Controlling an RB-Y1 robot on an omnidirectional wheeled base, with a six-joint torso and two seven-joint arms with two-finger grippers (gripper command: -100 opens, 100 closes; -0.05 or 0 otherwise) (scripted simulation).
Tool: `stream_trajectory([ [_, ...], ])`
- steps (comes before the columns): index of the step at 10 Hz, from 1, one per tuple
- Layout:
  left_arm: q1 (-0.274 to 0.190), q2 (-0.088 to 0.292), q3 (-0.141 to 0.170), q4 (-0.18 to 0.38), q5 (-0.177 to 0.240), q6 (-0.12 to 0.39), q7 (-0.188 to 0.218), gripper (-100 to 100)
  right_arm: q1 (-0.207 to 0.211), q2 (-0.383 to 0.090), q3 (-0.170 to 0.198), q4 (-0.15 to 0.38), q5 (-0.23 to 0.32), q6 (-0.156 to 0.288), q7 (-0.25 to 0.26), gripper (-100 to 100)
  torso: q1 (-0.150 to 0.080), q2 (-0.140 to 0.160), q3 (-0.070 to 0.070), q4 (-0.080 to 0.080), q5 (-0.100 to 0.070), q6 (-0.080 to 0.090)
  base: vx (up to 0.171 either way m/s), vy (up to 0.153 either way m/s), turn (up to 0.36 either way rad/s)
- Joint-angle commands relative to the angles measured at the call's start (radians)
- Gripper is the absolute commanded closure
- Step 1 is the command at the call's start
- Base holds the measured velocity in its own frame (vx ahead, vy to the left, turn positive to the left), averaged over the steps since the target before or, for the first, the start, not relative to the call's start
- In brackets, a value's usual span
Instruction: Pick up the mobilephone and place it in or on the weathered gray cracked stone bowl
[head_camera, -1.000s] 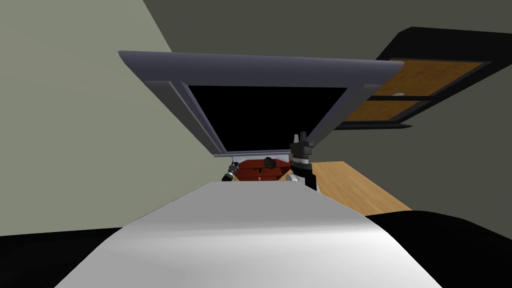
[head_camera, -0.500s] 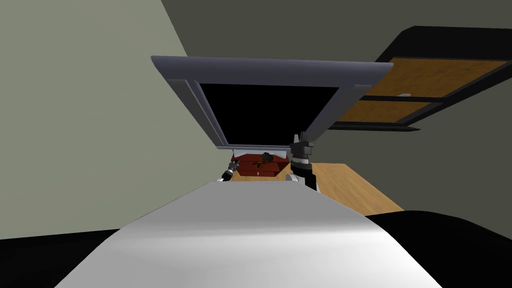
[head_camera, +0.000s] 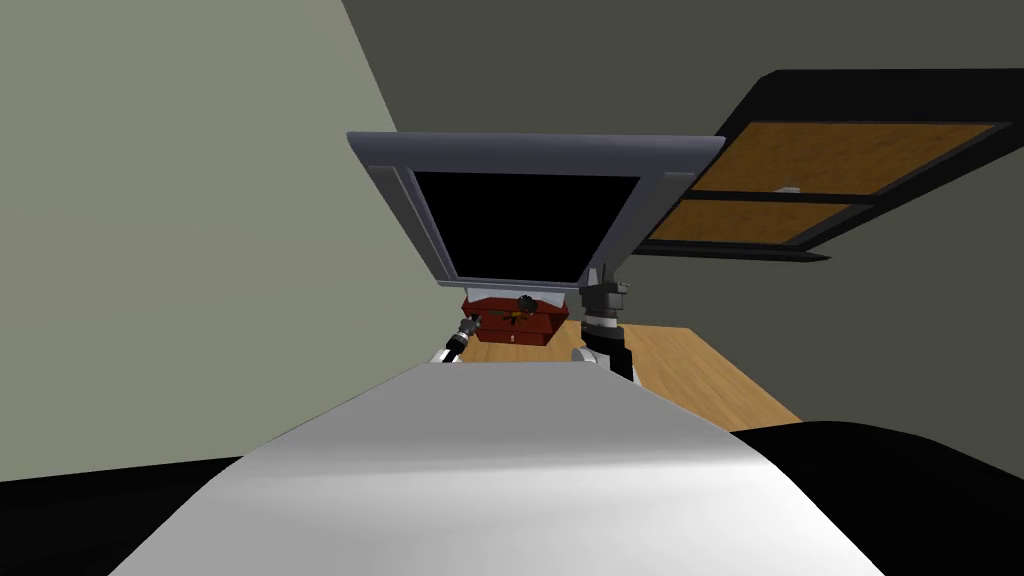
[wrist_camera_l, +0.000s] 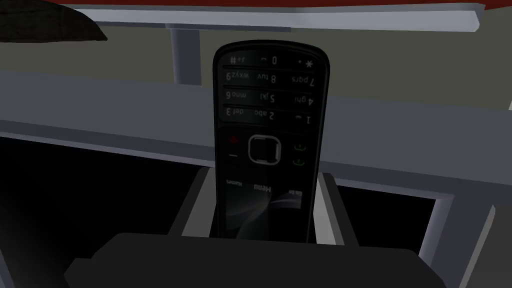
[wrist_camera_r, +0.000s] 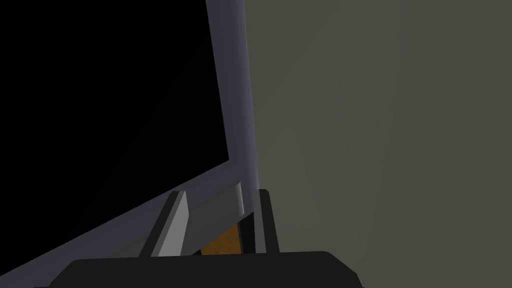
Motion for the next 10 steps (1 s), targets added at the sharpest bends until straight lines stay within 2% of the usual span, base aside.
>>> stream_trajectory([
  [1,-0.020,0.004,-0.011,-0.016,-0.008,0.023,0.008,100,0.000,0.000,0.000,0.000,0.000,0.000,0.000,0,0.000,0.000,0.000,0.000,0.000,0.000,-0.179,-0.147,0.058],
  [4,-0.043,-0.002,-0.019,-0.039,-0.016,0.080,0.017,100,0.000,0.000,0.000,0.000,0.000,0.000,0.000,0,-0.003,-0.005,-0.003,-0.001,0.000,0.000,-0.119,-0.152,-0.023],
  [10,-0.062,-0.011,-0.025,-0.077,-0.019,0.192,0.023,100,0.000,0.000,0.000,0.000,0.000,0.000,0.000,0,0.001,-0.020,-0.012,-0.004,0.001,0.000,0.046,-0.109,-0.076],
])
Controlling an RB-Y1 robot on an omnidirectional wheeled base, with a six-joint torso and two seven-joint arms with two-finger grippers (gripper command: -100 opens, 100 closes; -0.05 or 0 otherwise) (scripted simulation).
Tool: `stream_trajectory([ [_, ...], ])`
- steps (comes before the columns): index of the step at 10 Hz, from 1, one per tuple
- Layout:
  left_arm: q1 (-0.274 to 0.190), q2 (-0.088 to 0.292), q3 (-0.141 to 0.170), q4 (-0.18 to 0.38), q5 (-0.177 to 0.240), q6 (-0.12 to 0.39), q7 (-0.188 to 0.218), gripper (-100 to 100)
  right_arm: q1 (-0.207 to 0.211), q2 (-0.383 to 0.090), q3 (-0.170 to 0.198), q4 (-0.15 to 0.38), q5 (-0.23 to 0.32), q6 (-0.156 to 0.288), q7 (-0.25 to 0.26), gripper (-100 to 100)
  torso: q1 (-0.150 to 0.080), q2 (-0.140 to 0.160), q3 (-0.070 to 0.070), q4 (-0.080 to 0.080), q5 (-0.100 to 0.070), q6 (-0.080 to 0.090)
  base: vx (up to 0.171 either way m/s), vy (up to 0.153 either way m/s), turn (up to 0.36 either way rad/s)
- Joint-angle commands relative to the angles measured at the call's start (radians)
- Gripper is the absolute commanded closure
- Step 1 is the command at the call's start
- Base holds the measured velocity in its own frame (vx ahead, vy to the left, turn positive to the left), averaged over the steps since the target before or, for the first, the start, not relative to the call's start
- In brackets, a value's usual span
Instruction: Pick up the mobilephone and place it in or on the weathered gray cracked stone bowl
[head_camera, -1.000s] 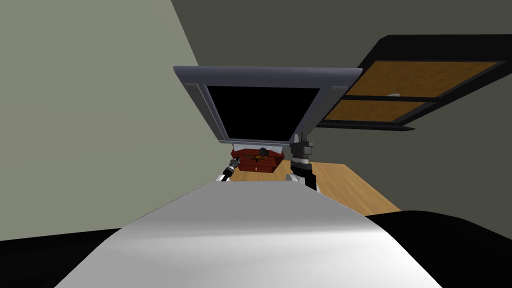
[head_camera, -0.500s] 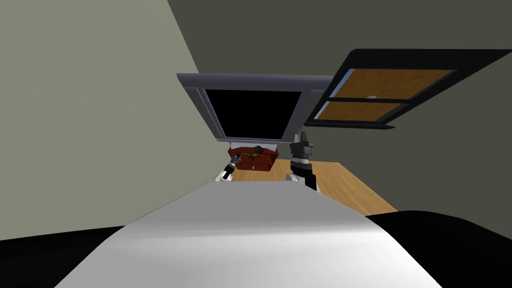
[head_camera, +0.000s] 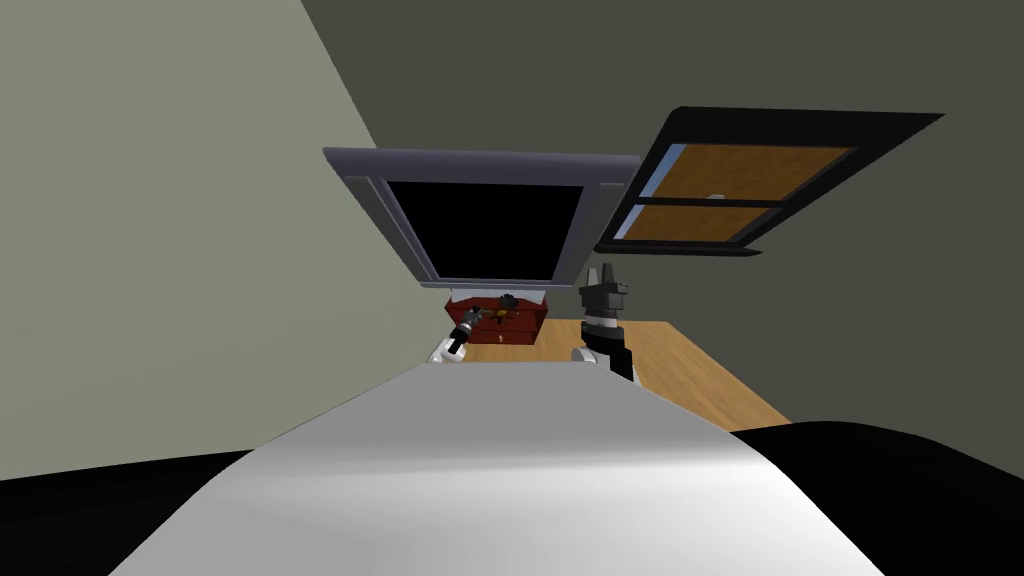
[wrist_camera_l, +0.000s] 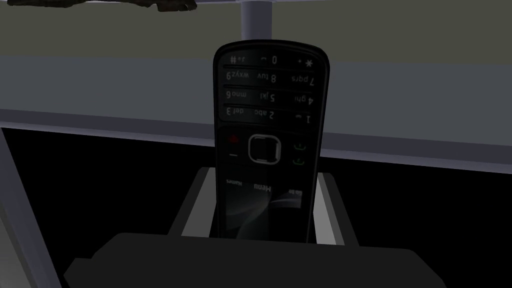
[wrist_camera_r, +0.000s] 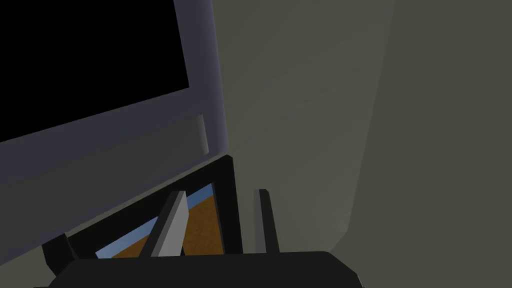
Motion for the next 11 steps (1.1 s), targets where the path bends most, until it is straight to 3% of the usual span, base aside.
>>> stream_trajectory([
  [1,-0.003,-0.004,-0.002,-0.012,0.000,0.036,0.001,100,0.000,0.000,0.000,0.000,0.000,0.000,0.000,0,0.000,0.000,0.000,0.000,0.000,0.000,0.079,-0.132,-0.096],
  [6,-0.011,-0.026,-0.007,-0.050,0.002,0.138,0.002,100,0.000,0.000,0.000,0.000,0.000,0.000,0.000,0,0.000,-0.003,-0.002,-0.001,0.000,0.000,0.101,-0.125,-0.094],
  [9,-0.014,-0.064,-0.010,-0.071,0.004,0.195,0.001,100,0.000,0.000,0.000,0.000,0.000,0.000,0.000,0,0.002,-0.002,-0.001,0.000,0.001,0.000,0.106,-0.103,-0.096],
  [11,-0.017,-0.068,-0.006,-0.064,0.003,0.190,-0.002,100,0.000,0.000,0.000,0.000,0.000,0.000,0.000,0,0.003,-0.002,-0.001,-0.001,0.002,0.000,0.075,-0.068,-0.045],
])
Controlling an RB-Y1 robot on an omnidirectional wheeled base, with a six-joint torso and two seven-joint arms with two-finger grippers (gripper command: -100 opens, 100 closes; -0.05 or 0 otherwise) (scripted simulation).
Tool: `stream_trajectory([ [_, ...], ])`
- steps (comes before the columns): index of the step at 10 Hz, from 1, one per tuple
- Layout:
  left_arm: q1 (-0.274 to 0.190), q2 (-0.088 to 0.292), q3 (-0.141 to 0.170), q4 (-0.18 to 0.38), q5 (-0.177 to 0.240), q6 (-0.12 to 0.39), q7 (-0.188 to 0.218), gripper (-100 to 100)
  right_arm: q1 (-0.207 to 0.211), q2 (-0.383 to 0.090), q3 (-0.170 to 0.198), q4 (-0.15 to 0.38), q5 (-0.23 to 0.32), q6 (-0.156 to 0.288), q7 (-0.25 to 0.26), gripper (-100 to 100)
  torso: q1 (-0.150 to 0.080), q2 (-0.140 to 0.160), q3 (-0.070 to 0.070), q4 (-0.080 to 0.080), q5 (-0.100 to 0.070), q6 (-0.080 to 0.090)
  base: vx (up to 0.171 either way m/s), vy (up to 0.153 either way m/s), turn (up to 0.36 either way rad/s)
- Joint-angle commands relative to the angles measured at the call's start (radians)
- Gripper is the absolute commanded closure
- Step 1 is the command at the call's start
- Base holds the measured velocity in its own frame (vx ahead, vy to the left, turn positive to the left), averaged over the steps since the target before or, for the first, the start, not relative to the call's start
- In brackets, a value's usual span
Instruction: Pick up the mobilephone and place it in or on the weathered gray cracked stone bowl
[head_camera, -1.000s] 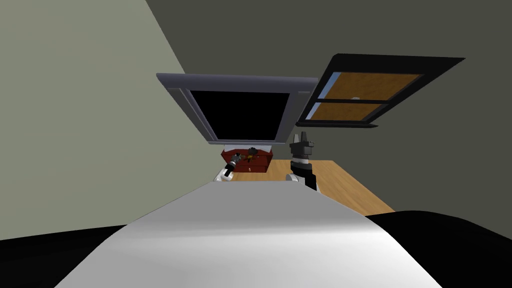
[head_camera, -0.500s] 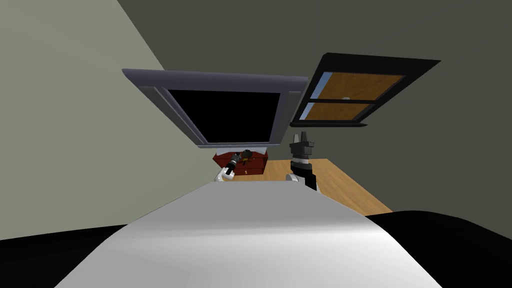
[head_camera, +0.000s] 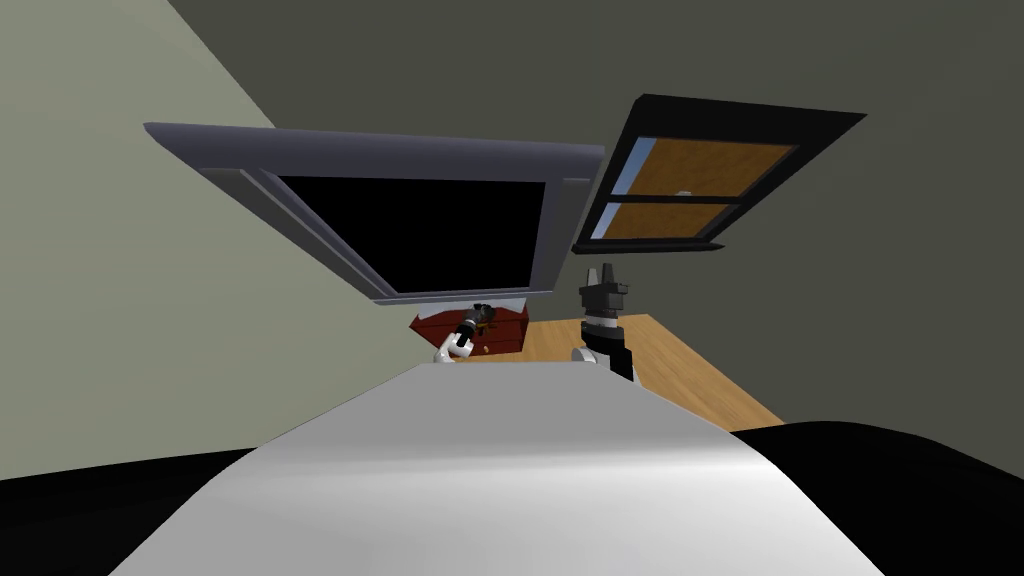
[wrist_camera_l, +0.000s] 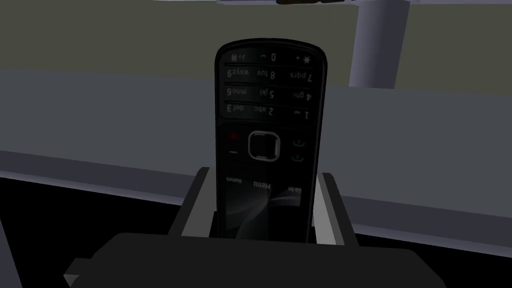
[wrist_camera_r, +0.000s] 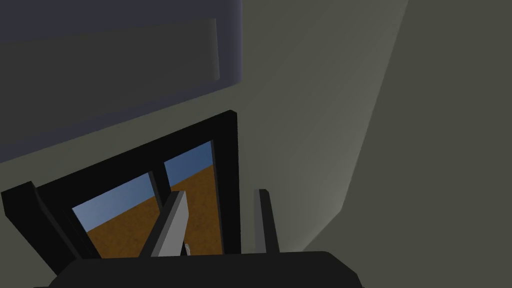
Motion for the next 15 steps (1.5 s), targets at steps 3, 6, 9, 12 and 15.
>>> stream_trajectory([
  [3,0.000,0.000,0.000,0.000,0.000,0.000,0.000,-100,0.000,0.000,0.000,0.000,0.000,0.000,0.000,0,0.004,0.004,0.002,0.001,0.001,0.000,0.003,-0.004,0.000],
  [6,0.000,0.000,0.000,0.000,0.000,0.000,0.000,0,0.000,0.000,0.000,0.000,0.000,0.000,0.000,0,0.004,0.005,0.003,0.001,0.001,0.000,0.000,0.000,0.000],
  [9,-0.043,0.005,-0.021,-0.025,0.003,0.081,0.016,-100,0.000,0.000,0.000,0.000,0.000,0.000,0.000,0,0.006,0.009,0.005,0.002,0.001,0.000,-0.061,0.034,-0.056],
  [12,-0.086,0.010,-0.043,-0.050,0.007,0.162,0.033,-100,0.000,0.000,0.000,0.000,0.000,0.000,0.000,0,0.007,0.008,0.005,0.002,0.002,0.000,-0.057,0.047,-0.064],
  [15,-0.128,0.014,-0.064,-0.075,0.010,0.243,0.049,-100,0.000,0.000,0.000,0.000,0.000,0.000,0.000,0,0.007,0.009,0.006,0.002,0.002,0.000,-0.075,0.045,-0.063],
])
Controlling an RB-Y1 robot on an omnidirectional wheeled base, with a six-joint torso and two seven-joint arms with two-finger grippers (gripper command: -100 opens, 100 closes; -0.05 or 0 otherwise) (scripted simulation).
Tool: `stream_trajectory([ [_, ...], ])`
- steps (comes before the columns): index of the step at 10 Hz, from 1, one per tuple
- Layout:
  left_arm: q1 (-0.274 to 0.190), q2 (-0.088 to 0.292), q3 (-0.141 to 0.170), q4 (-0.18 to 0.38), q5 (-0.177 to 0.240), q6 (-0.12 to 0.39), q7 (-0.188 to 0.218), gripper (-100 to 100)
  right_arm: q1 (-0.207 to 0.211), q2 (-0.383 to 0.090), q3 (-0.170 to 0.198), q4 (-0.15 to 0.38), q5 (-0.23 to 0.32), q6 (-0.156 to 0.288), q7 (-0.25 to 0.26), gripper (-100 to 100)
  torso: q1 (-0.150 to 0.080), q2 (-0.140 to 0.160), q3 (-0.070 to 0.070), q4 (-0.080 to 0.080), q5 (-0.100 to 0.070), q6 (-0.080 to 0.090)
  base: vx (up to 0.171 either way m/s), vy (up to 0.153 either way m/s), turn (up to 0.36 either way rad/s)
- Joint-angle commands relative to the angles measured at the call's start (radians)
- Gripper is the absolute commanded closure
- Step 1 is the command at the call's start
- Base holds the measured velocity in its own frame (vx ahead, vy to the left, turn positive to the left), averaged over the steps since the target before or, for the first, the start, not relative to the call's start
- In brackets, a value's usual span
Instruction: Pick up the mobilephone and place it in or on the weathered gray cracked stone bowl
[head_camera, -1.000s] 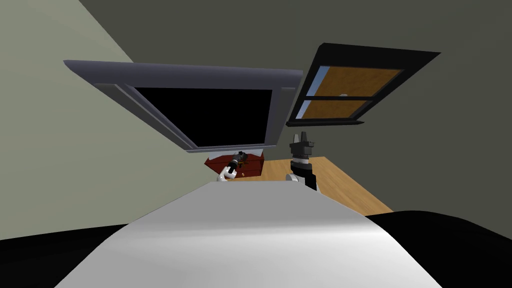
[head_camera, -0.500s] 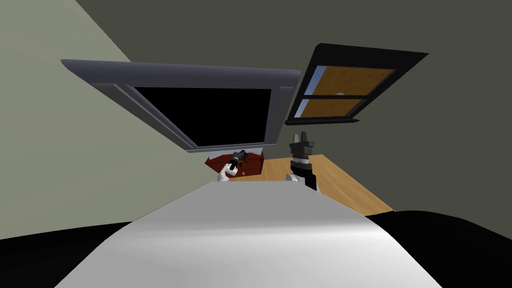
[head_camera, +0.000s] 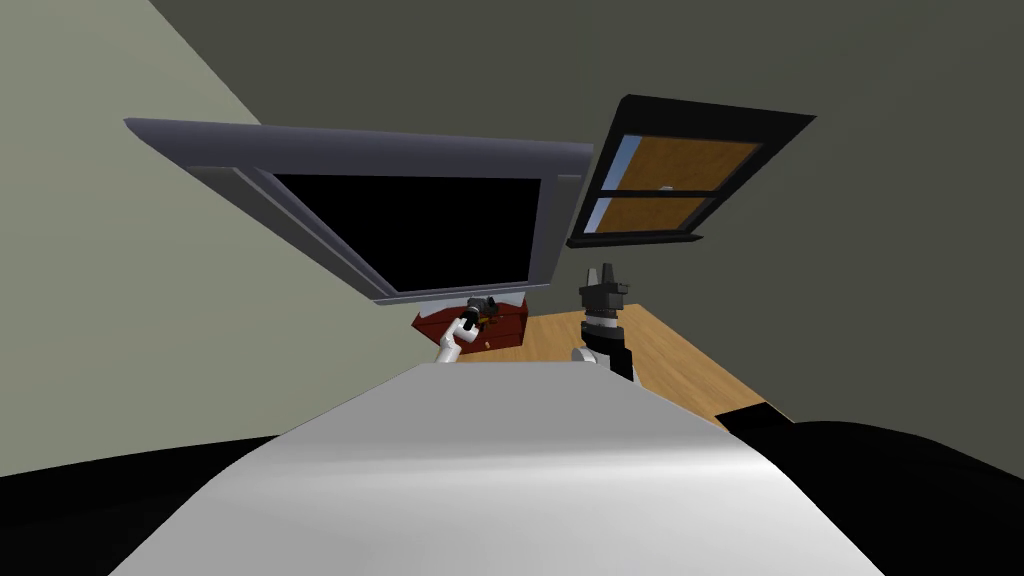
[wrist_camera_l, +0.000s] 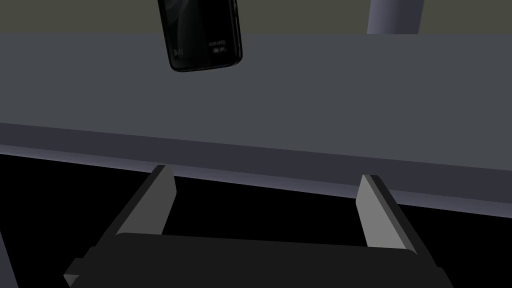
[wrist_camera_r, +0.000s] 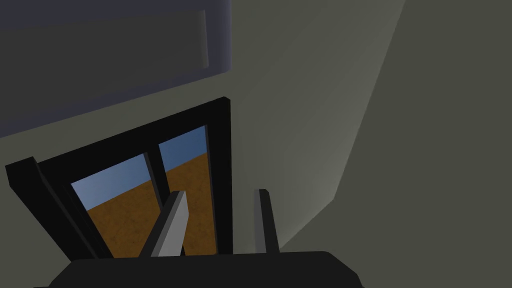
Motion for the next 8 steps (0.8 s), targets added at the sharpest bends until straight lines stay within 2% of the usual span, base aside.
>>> stream_trajectory([
  [1,-0.014,0.000,-0.014,-0.024,0.000,0.048,0.008,-100,0.000,0.000,0.000,0.000,0.000,0.000,0.000,0,0.000,0.000,0.000,0.000,0.000,0.000,-0.068,0.036,-0.064],
  [2,-0.008,0.001,-0.008,-0.013,0.001,0.026,0.006,-100,0.000,0.000,0.000,0.000,0.000,0.000,0.000,0,0.000,0.000,0.000,0.000,0.000,0.000,-0.027,0.016,-0.014],
  [3,-0.009,0.001,-0.009,-0.015,0.001,0.033,0.007,0,0.000,0.000,0.000,0.000,0.000,0.000,0.000,0,-0.001,-0.002,-0.001,0.000,0.000,0.000,-0.006,0.003,0.002],
  [8,-0.009,0.001,-0.009,-0.015,0.001,0.032,0.007,0,0.000,0.000,0.000,0.000,0.000,0.000,0.000,0,-0.003,-0.005,-0.003,-0.001,-0.001,0.000,0.000,0.000,0.000],
])
